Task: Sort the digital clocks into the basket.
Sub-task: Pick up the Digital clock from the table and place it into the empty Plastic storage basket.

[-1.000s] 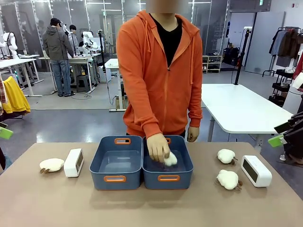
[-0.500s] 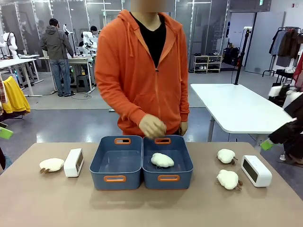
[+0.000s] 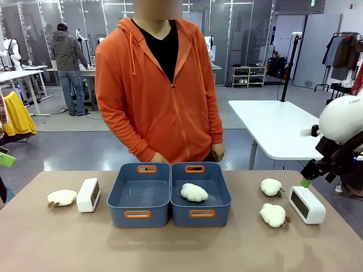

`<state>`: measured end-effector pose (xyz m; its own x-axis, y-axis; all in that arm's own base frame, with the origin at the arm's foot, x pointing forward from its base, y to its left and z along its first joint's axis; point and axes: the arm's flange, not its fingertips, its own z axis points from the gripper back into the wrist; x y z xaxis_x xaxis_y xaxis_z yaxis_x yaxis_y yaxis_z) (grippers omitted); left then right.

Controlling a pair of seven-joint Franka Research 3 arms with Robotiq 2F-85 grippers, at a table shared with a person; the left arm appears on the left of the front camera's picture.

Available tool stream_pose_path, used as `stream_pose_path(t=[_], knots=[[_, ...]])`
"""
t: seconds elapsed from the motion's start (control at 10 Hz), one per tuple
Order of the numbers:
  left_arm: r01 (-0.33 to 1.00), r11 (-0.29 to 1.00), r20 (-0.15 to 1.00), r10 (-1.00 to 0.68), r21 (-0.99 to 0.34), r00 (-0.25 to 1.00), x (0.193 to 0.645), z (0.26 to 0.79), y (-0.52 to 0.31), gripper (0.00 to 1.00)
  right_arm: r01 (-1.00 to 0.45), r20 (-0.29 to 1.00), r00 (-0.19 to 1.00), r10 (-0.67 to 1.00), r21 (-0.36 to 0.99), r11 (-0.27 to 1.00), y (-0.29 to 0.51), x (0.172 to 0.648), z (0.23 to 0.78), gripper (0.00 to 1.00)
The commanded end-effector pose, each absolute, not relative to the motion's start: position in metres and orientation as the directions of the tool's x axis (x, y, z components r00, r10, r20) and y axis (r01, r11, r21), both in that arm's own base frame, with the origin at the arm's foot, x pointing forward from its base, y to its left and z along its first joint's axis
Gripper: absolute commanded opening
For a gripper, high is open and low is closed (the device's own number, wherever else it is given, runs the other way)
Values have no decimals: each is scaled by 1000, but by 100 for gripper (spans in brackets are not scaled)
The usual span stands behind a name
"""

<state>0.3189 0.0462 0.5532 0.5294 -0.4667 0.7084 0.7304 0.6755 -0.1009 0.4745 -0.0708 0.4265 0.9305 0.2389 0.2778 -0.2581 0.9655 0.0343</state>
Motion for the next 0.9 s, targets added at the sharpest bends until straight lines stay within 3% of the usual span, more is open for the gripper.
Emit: stream_pose_path(t=[0.0, 0.3, 0.8], knots=[[748, 656, 716, -472, -105, 515, 320, 552, 47, 100, -200, 248, 951, 182, 50, 978, -74, 499, 416, 100], [748, 656, 716, -472, -105, 515, 320, 552, 47, 100, -118, 243, 964, 106, 38, 992, -87, 530, 376, 100], [748, 656, 716, -472, -105, 515, 320, 552, 47, 100, -78, 137, 988, 70, 53, 996, -80, 536, 323, 100]])
